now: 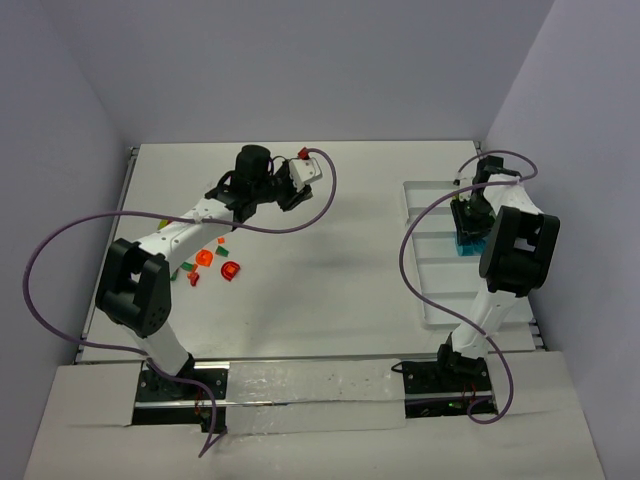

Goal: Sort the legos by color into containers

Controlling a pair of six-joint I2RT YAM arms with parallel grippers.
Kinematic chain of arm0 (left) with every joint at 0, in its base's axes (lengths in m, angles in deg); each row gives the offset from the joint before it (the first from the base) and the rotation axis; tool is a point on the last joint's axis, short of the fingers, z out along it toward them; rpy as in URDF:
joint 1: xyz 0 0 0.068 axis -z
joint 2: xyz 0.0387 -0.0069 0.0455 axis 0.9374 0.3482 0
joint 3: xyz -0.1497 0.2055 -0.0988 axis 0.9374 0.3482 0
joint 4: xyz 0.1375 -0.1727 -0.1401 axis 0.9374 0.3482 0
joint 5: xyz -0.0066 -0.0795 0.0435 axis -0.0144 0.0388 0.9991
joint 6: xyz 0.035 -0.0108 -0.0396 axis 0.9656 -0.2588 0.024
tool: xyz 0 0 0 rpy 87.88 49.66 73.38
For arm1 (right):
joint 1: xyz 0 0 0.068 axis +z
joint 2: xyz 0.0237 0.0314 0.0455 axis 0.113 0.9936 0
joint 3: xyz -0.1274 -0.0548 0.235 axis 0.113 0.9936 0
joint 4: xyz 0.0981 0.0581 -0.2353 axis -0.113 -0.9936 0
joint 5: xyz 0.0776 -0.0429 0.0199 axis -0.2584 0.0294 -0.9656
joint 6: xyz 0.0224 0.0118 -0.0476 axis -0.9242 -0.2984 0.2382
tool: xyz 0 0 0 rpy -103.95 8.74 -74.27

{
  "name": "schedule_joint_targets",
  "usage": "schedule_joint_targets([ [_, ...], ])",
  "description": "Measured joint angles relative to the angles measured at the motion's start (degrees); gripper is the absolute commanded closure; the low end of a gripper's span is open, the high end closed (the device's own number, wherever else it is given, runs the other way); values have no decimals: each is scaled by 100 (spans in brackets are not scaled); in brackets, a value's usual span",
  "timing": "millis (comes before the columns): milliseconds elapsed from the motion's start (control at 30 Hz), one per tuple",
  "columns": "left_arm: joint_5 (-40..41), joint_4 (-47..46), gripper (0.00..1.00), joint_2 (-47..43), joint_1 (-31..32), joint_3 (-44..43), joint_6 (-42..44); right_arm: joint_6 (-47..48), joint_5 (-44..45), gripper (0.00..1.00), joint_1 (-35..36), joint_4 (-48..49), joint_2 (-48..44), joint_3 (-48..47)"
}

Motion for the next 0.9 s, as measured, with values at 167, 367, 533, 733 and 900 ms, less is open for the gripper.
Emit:
schedule_joint_targets([
  [167, 0, 2, 100, 0, 0, 0, -7, 58, 130, 29, -11, -75, 39, -161],
  [367, -2, 26, 100, -8, 0, 0, -90, 108, 24, 25, -11, -358, 34, -665],
  [533, -204, 87, 100, -145, -53, 0, -472, 209, -580, 19, -7, -862, -86, -1267],
  [733, -817, -451, 100, -722, -249, 238, -1356, 83, -2306, 2, 335, -1329, -190, -2698],
  [900, -1471, -867, 100, -945, -282, 154, -2451, -49, -3345, 0, 1479, -1256, -379, -2995],
])
